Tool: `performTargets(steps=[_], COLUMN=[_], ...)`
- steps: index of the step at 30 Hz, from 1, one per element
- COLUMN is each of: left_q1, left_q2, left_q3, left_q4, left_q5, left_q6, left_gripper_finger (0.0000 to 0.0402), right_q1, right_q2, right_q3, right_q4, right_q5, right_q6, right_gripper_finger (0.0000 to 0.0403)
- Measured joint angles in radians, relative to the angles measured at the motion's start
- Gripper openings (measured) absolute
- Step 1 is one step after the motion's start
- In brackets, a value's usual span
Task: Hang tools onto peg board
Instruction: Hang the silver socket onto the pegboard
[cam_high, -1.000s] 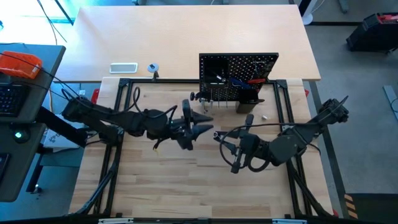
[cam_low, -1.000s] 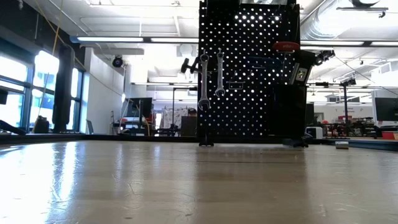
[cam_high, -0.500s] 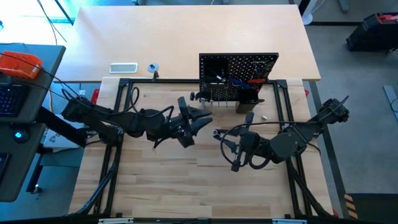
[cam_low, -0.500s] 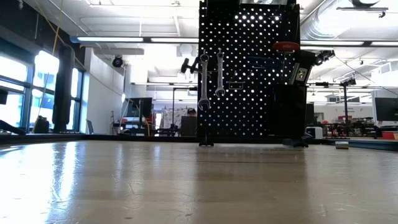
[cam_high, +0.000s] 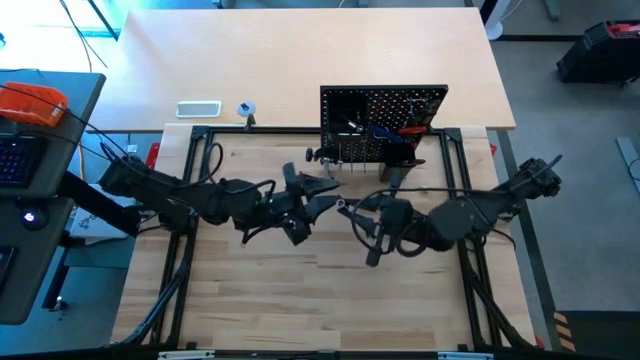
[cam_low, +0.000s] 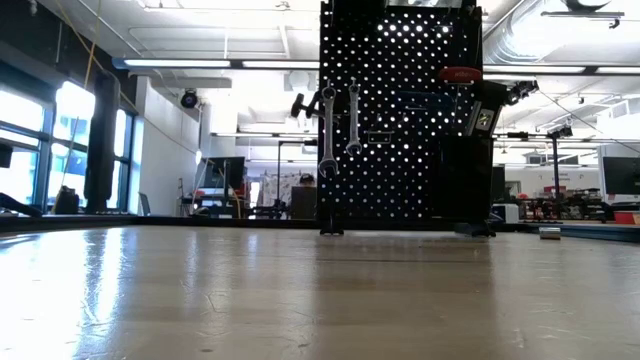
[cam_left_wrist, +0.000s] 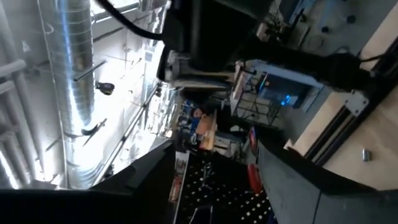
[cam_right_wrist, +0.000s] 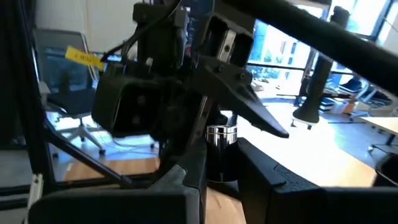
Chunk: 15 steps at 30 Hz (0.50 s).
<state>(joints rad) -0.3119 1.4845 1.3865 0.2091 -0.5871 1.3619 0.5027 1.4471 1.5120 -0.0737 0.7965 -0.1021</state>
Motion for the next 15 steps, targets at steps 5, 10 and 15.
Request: performTargets(steps=[5, 10, 15], left_q1=[-0.020, -0.040, -0.050], left_q2=[0.000, 0.000, 0.016], left_q3=[0.000, 0.000, 0.001], left_q4=[0.079, 0.148, 0.158], left_q5=[-0.072, -0.099, -0.074], left_q6=[0.046, 0.142, 0.163], left_gripper_finger=[0.0220, 0.0221, 0.0221], right_q1=[-0.026, -0.049, -0.073], right_q2=[0.000, 0.000, 0.000], right_q3=[0.000, 0.000, 0.000], right_q4=[0.034, 0.058, 0.080], right_q5=[-0.058, -0.113, -0.182], right_q6=[-0.008, -0.008, -0.016], right_gripper_finger=[0.0049, 0.0049, 0.0049])
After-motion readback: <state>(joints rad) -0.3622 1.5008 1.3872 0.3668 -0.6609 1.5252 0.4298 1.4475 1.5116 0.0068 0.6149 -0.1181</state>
